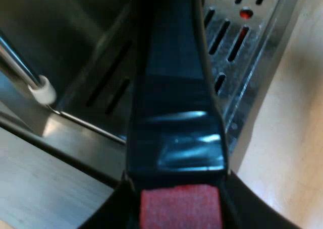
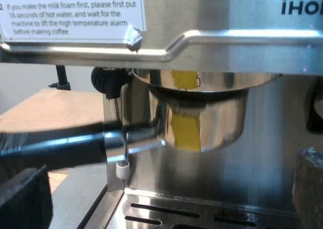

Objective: Put the handle in the coffee machine

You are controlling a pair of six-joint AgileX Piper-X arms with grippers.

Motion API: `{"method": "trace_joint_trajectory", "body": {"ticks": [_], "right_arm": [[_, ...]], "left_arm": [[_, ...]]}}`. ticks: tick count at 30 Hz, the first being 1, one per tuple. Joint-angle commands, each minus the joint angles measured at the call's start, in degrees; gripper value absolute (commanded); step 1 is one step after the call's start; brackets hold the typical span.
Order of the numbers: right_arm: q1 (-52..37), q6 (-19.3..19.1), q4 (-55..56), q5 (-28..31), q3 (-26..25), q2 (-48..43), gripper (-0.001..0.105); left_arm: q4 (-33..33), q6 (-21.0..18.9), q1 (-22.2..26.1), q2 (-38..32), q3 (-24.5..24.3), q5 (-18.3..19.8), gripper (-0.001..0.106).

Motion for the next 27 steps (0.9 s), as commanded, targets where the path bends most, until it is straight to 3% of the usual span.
{"method": "trace_joint_trajectory", "body": {"ticks": [1,17,25,27], "right_arm": [[-0.2,-0.74,-0.8,-0.1,-0.06,-0.11,0.098],[-0.11,-0.74,-0.8,-0.1,-0.06,-0.11,0.098],[-0.11,-0.74,-0.8,-0.1,-0.06,-0.11,0.098],[-0.11,-0.74,-0.8,-0.1,-0.06,-0.11,0.098]], "left_arm": [[-1.27,-0.41,0.0,-0.61,-1.31,3.33,0.0],[-2.73,-0.41,0.0,-0.17,-2.2,3.33,0.0],[-7.13,-3.23,0.0,-0.17,-2.2,3.33,0.0],[-7.67,-4.25,0.0,-0.17,-2.2,5.53,0.0]]}}
